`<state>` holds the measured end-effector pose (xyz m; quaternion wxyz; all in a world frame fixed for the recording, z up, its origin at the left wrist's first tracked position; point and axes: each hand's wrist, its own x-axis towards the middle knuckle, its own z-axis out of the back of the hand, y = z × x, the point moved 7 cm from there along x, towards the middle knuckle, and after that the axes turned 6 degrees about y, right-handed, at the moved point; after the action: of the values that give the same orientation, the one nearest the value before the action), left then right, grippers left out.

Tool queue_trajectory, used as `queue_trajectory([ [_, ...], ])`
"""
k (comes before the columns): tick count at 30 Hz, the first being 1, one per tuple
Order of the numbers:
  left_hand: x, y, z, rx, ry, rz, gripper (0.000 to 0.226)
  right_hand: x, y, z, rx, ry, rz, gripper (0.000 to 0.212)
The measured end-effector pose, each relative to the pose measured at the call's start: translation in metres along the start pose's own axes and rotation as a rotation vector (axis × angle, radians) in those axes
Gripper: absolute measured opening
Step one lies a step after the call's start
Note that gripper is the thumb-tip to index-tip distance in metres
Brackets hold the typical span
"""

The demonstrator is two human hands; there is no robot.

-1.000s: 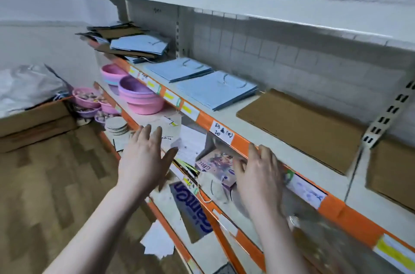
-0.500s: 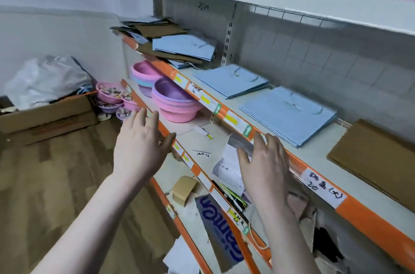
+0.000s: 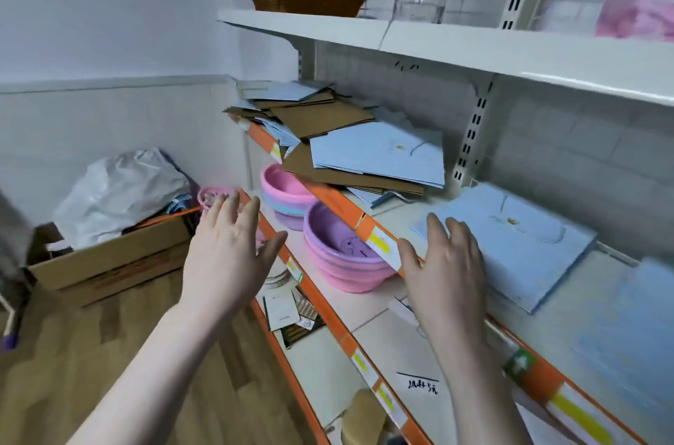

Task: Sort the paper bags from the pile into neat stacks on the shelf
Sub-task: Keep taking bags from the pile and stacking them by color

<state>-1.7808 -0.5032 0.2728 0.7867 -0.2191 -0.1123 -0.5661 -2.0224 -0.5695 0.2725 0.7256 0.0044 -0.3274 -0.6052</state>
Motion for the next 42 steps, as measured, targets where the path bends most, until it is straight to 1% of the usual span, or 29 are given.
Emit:
queue_trajectory([
  [5, 0.074, 0.055, -0.027, -0.085, 0.023, -0.01, 0.063, 0.045, 0.053, -0.049, -0.032, -0.034, -0.024, 0.048],
  [9, 0.14, 0.113, -0.047, -0.128, 0.0, -0.09, 0.062, 0.079, 0.102, -0.093, -0.06, -0.055, -0.093, 0.049],
  [11, 0.175, 0.145, -0.053, -0.144, 0.036, -0.09, 0.059, 0.097, 0.13, -0.115, -0.083, -0.016, -0.144, 0.053],
  [13, 0.209, 0.173, -0.054, -0.145, 0.027, -0.129, 0.058, 0.114, 0.158, -0.134, -0.092, 0.013, -0.179, 0.055],
  [17, 0.272, 0.223, -0.059, -0.168, 0.034, -0.142, 0.06, 0.147, 0.21, -0.165, -0.126, 0.048, -0.203, 0.057],
  [20, 0.307, 0.248, -0.071, -0.173, 0.044, -0.146, 0.06, 0.17, 0.233, -0.187, -0.153, 0.059, -0.225, 0.056],
  [22, 0.332, 0.258, -0.082, -0.19, 0.068, -0.169, 0.063, 0.186, 0.243, -0.204, -0.148, 0.027, -0.242, 0.051],
  [25, 0.372, 0.266, -0.1, -0.232, 0.087, -0.186, 0.063, 0.214, 0.256, -0.226, -0.143, -0.086, -0.225, 0.042],
  [27, 0.4, 0.268, -0.11, -0.265, 0.051, -0.22, 0.067, 0.235, 0.263, -0.244, -0.147, -0.077, -0.244, 0.044],
  [30, 0.447, 0.266, -0.133, -0.258, 0.09, -0.255, 0.065, 0.268, 0.266, -0.272, -0.127, -0.104, -0.264, 0.049],
  [33, 0.495, 0.259, -0.152, -0.242, 0.094, -0.322, 0.073, 0.309, 0.269, -0.298, -0.163, -0.033, -0.298, 0.057],
  [36, 0.539, 0.252, -0.166, -0.234, 0.121, -0.367, 0.064, 0.349, 0.276, -0.315, -0.174, -0.029, -0.313, 0.056],
  [38, 0.567, 0.25, -0.174, -0.243, 0.109, -0.383, 0.065, 0.372, 0.282, -0.325, -0.193, -0.041, -0.323, 0.054],
  [41, 0.601, 0.248, -0.196, -0.241, 0.224, -0.386, 0.067, 0.398, 0.289, -0.34, -0.242, 0.007, -0.322, 0.054],
  [42, 0.611, 0.244, -0.205, -0.236, 0.245, -0.416, 0.071, 0.407, 0.29, -0.344, -0.261, 0.024, -0.324, 0.054],
])
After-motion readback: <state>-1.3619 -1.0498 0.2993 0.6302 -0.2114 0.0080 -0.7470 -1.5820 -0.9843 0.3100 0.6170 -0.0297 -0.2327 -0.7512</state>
